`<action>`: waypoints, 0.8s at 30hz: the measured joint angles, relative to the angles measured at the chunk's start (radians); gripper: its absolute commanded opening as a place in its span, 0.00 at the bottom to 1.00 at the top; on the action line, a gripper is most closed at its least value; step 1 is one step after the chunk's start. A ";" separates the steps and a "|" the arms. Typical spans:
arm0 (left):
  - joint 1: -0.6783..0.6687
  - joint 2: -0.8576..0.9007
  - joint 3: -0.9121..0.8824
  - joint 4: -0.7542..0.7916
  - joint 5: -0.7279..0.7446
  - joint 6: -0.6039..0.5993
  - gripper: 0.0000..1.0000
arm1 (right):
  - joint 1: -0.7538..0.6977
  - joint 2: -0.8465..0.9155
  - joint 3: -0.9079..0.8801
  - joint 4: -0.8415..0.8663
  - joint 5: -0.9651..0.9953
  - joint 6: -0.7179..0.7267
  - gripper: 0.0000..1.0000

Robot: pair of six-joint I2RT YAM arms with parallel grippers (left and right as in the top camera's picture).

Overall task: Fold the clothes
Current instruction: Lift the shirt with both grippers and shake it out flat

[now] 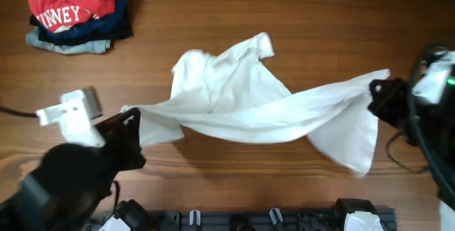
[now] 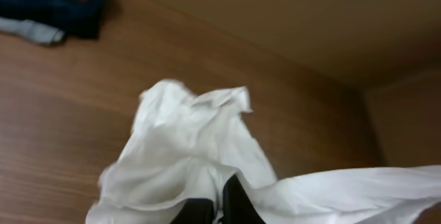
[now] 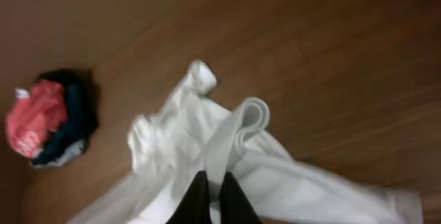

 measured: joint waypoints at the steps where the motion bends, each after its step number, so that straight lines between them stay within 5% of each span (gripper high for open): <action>1: -0.014 0.001 0.033 0.003 0.000 0.004 0.04 | 0.000 0.003 0.065 -0.019 0.000 -0.004 0.04; 8: -0.045 0.055 0.240 0.017 -0.020 0.076 0.04 | 0.000 0.079 0.425 -0.113 0.000 -0.038 0.04; 14: -0.046 0.148 0.248 0.060 -0.262 0.108 0.04 | 0.000 0.241 0.442 -0.037 0.006 -0.037 0.04; 18: -0.048 0.301 0.254 0.251 -0.402 0.277 0.04 | 0.000 0.391 0.439 0.006 0.009 -0.050 0.04; 24: -0.131 0.424 0.309 0.076 -0.427 0.335 0.04 | 0.000 0.309 0.434 -0.068 0.016 -0.090 0.04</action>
